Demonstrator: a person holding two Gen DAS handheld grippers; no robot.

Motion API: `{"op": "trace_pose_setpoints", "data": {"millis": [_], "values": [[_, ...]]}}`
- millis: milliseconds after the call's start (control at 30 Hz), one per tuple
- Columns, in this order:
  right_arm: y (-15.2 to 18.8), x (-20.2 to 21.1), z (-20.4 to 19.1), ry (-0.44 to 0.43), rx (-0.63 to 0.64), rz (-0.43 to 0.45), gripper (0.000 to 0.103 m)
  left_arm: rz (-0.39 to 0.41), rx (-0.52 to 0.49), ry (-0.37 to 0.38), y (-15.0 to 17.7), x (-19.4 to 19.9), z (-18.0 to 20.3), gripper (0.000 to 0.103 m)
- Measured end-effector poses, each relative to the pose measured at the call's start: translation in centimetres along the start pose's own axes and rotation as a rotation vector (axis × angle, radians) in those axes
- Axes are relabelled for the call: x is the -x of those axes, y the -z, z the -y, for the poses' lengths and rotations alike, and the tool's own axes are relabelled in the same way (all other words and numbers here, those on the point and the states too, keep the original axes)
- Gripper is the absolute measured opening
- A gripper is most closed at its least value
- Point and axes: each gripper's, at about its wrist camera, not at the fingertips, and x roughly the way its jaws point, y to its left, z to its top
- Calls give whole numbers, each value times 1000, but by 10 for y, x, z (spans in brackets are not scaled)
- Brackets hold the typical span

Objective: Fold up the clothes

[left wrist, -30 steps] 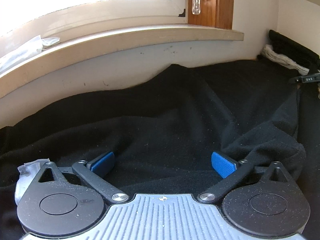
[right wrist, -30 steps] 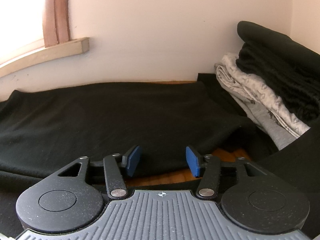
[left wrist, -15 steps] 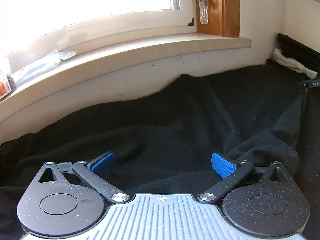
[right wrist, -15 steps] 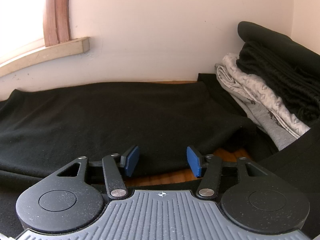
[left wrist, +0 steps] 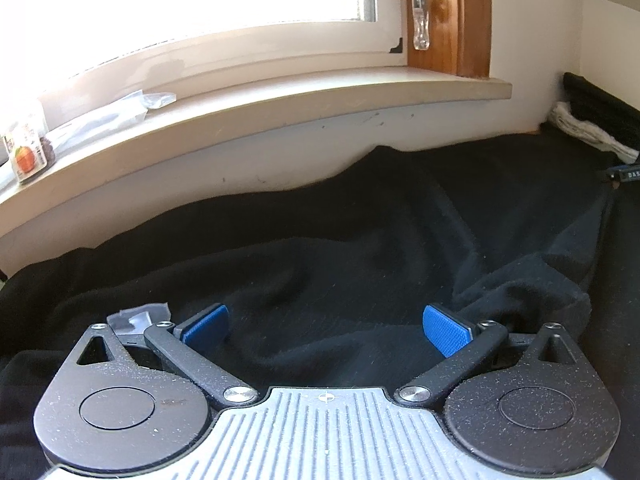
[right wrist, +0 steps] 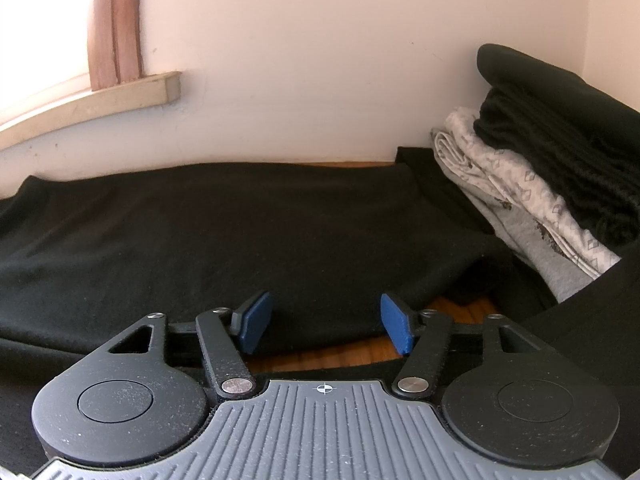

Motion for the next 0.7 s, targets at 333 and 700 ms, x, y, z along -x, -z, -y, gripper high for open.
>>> {"op": "trace_pose_setpoints", "data": {"millis": [333,700], "values": [[0,0,0,0,2,-1,62,-3,9,-22,-1,5,4,103],[0,6,-16,10,77,26,67,-16,23,-40,19,25,-1,103]]}}
